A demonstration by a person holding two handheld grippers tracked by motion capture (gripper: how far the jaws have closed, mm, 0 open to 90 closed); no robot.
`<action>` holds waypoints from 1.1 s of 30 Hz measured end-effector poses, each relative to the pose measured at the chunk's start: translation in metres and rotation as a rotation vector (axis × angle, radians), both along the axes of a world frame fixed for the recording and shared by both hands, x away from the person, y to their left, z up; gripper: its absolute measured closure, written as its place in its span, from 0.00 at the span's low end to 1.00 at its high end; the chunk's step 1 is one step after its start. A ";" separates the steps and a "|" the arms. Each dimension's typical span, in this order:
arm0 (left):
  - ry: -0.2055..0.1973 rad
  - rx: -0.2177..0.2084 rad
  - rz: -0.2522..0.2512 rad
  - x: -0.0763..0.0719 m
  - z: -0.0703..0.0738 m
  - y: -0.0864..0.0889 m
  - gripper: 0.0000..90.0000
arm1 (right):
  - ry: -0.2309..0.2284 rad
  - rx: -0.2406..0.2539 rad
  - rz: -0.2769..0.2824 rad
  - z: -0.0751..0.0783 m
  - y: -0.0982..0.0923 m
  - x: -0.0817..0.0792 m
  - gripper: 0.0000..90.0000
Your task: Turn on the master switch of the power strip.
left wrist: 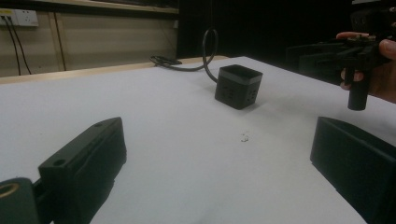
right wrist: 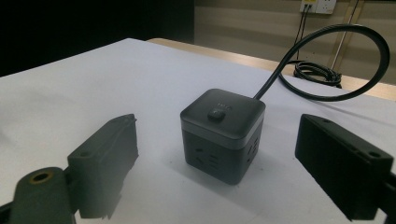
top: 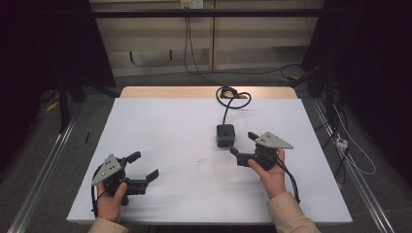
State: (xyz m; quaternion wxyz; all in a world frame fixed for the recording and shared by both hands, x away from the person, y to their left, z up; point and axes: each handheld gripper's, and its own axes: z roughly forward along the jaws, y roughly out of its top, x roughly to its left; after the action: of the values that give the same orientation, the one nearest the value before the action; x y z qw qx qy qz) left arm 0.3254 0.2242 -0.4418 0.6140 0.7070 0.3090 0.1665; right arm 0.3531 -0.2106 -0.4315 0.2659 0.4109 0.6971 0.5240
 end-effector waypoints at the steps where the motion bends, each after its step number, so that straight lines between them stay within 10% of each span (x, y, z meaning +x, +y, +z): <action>1: 0.000 0.000 0.000 0.000 0.000 0.000 0.03 | 0.000 -0.003 0.002 0.000 0.000 0.000 0.16; 33: -0.007 -0.005 0.004 -0.001 0.001 0.001 0.04 | 0.038 -0.021 0.013 0.002 0.009 0.011 0.45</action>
State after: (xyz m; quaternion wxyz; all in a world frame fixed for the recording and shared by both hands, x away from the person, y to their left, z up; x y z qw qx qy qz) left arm 0.3245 0.2248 -0.4412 0.6165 0.7042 0.3087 0.1695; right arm 0.3644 -0.2017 -0.4295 0.2536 0.4133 0.7101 0.5105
